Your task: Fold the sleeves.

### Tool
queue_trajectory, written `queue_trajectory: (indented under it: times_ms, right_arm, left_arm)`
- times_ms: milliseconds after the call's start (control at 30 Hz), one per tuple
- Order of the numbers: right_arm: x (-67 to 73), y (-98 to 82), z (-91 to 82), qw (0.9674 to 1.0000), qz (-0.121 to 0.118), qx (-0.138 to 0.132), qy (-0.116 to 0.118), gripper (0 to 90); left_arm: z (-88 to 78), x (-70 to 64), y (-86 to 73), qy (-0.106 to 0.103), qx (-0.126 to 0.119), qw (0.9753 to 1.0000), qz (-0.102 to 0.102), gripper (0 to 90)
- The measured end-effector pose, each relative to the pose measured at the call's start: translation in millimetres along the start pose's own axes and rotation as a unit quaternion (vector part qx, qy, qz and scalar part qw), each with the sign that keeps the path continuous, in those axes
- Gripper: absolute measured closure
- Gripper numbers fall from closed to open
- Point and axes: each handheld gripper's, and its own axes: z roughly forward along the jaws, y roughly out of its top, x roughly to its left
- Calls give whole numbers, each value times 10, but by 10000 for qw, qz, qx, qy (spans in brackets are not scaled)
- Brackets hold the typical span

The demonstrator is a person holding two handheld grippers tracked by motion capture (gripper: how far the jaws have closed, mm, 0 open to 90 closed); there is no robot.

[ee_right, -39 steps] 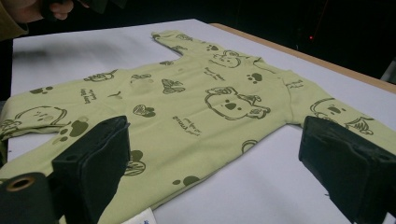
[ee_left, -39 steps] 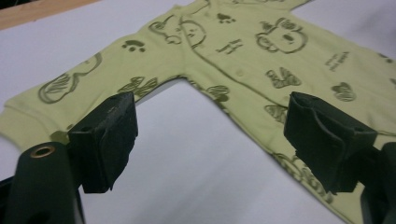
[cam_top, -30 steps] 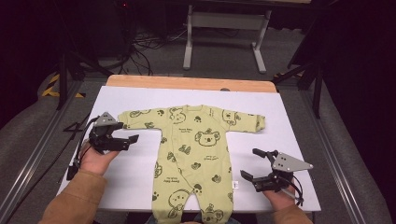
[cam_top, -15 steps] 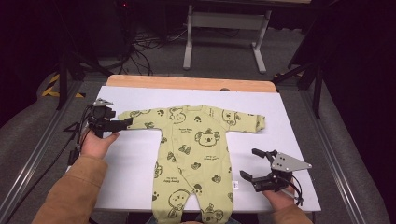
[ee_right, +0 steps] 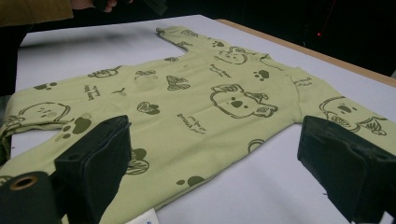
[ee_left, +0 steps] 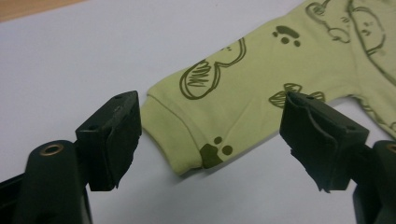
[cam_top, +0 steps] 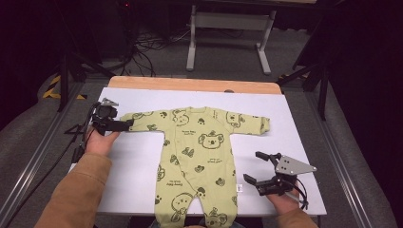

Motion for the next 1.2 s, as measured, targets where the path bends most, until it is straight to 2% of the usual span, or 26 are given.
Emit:
queue_trajectory:
  times_ms: [100, 167, 267, 433, 533, 600, 667, 833, 967, 1100, 1200]
  right_arm:
    - [4, 0, 0, 10000, -8, -1, 13, 106]
    - [5, -1, -1, 10000, -4, -4, 25, 106]
    - [5, -2, 2, 10000, -1, 5, 36, 106]
    - [9, -2, 2, 10000, -9, 7, 50, 108]
    - [11, -2, 3, 10000, -14, 4, 58, 109]
    - [12, -2, 2, 10000, -10, 3, 60, 109]
    - [14, -1, 0, 10000, -10, 3, 64, 109]
    - [16, -1, -1, 10000, -4, -4, 79, 110]
    - [17, -2, 0, 10000, -9, 13, 69, 110]
    - [21, -1, 3, 10000, -10, 3, 82, 110]
    - [20, -1, 2, 10000, -9, 12, 73, 110]
  left_arm:
    - [68, 39, 6, 122, 148, 9991, -373, 231]
    - [103, 44, 5, 240, 185, 9983, -490, 253]
    - [163, 65, 9, 543, 253, 9956, -719, 295]
    - [236, 106, -15, 731, 379, 9922, -936, 341]
    - [250, 139, -25, 610, 415, 9920, -1022, 403]
    - [264, 138, -33, 542, 476, 9915, -1082, 406]
    - [284, 134, -41, 537, 541, 9915, -1059, 403]
    - [300, 158, -58, 462, 706, 9884, -1261, 421]
    - [305, 172, -59, 324, 842, 9863, -1379, 453]
    - [304, 161, -53, 281, 866, 9867, -1348, 484]
    - [302, 122, -38, 149, 930, 9863, -1357, 629]
